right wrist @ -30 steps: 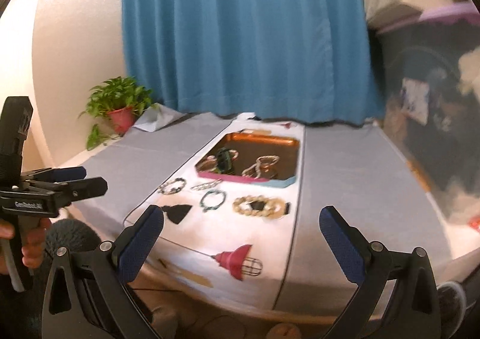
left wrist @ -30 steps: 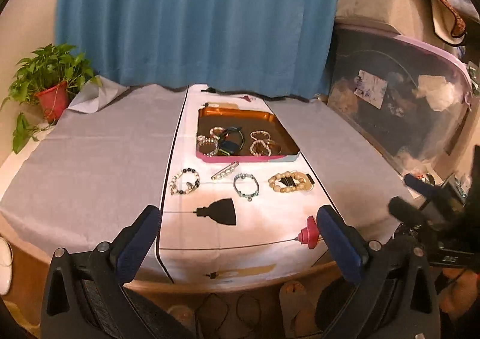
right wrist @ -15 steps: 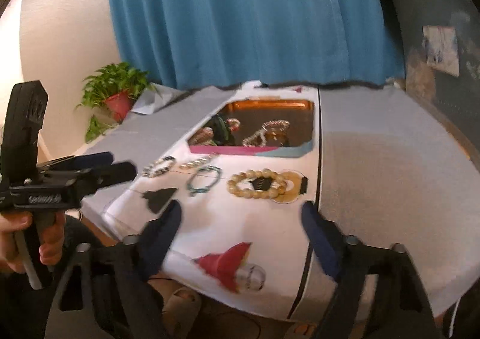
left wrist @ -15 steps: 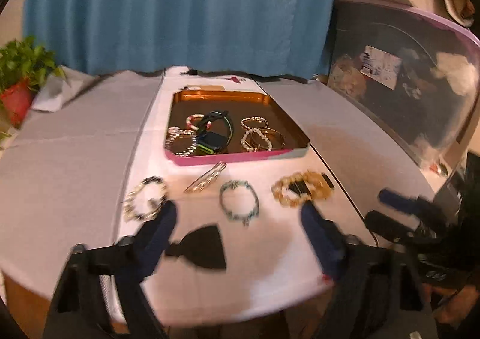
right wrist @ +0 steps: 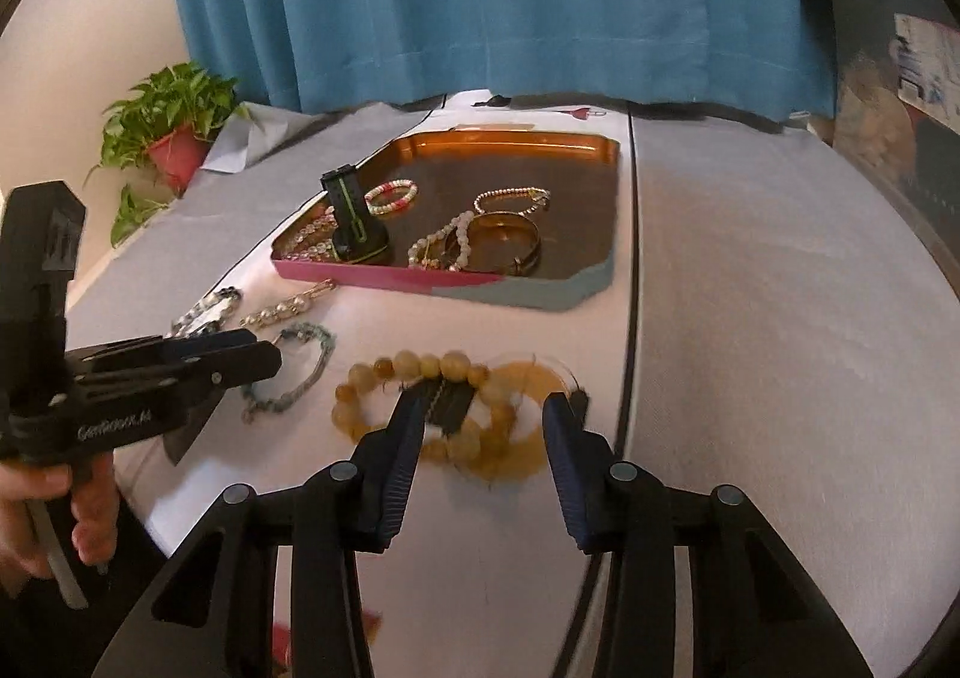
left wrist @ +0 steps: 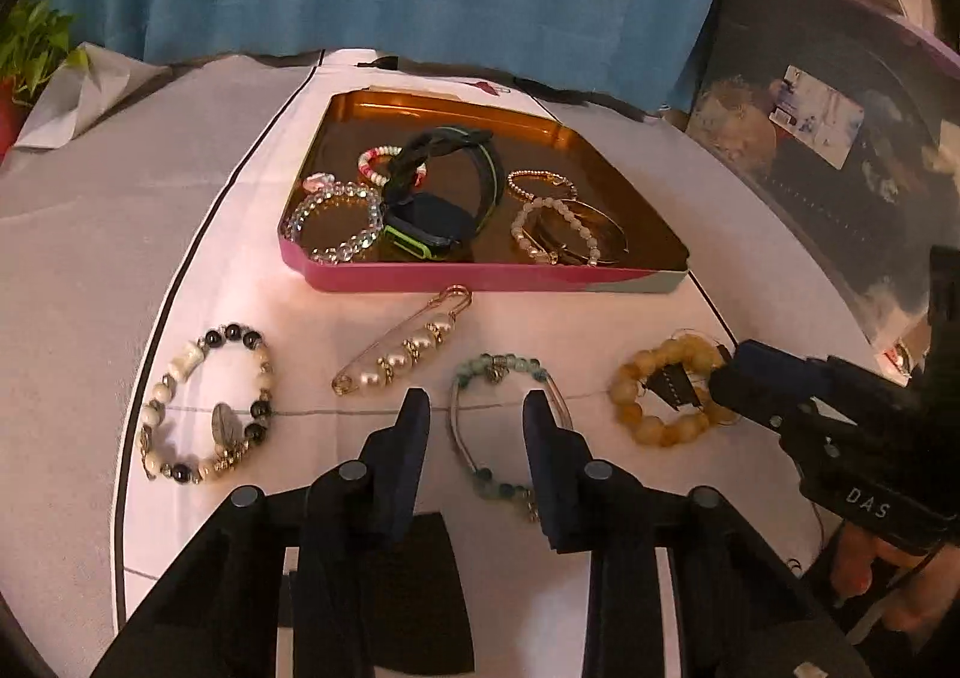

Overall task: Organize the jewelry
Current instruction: 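Grasp the green-bead bracelet with left tool while right tool grasps the amber-bead bracelet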

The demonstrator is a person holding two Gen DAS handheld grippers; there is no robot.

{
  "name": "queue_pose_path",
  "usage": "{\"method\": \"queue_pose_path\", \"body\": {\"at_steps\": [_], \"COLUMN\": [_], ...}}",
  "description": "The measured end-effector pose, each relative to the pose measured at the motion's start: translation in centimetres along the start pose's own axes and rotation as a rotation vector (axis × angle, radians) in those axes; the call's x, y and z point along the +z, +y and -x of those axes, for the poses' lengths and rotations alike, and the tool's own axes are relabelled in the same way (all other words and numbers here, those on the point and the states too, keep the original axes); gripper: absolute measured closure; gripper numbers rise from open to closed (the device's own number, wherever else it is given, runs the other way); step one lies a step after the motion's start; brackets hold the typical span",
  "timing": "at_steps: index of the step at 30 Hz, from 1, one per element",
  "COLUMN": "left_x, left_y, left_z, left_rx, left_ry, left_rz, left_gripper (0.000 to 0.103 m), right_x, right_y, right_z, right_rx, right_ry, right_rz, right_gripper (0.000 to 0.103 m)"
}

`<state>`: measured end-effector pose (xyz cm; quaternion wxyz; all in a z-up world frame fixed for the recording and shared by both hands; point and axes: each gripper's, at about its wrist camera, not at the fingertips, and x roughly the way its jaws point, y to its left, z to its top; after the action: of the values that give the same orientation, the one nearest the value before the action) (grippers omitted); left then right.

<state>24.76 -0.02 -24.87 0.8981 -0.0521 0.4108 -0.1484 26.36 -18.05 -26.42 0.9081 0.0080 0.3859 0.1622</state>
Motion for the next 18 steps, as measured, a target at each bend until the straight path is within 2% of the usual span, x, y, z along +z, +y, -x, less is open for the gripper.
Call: {"method": "queue_pose_path", "body": {"at_steps": [2,4,7,12,14,18], "left_x": [0.1,0.0,0.0,0.1,0.0,-0.3], "left_y": [0.0,-0.1,0.2,1.2,1.2,0.7], "left_z": [-0.1,-0.1,-0.3,-0.2,-0.1,0.2], "left_rx": [0.010,0.032,0.049,0.021,0.021,0.025], "left_ry": [0.000,-0.001,0.001,0.008,0.013,0.020], "left_rz": [-0.004,-0.020,-0.027,-0.013,-0.020,-0.056], "left_gripper": [0.077,0.086,0.096,0.102,0.102,0.103], "right_x": [0.6,0.9,1.5,1.7,1.4,0.1], "right_y": [0.6,1.1,2.0,2.5,2.5,2.5], "right_z": [-0.9,-1.4,-2.2,-3.5,-3.3,-1.8], "right_rx": [-0.016,-0.025,-0.039,-0.063,-0.076,-0.094], "right_ry": [0.021,0.032,0.053,0.075,0.076,0.064], "right_rz": [0.026,0.047,0.086,0.128,0.133,0.116], "right_gripper": [0.064,0.075,0.076,0.076,0.089,0.090]}}
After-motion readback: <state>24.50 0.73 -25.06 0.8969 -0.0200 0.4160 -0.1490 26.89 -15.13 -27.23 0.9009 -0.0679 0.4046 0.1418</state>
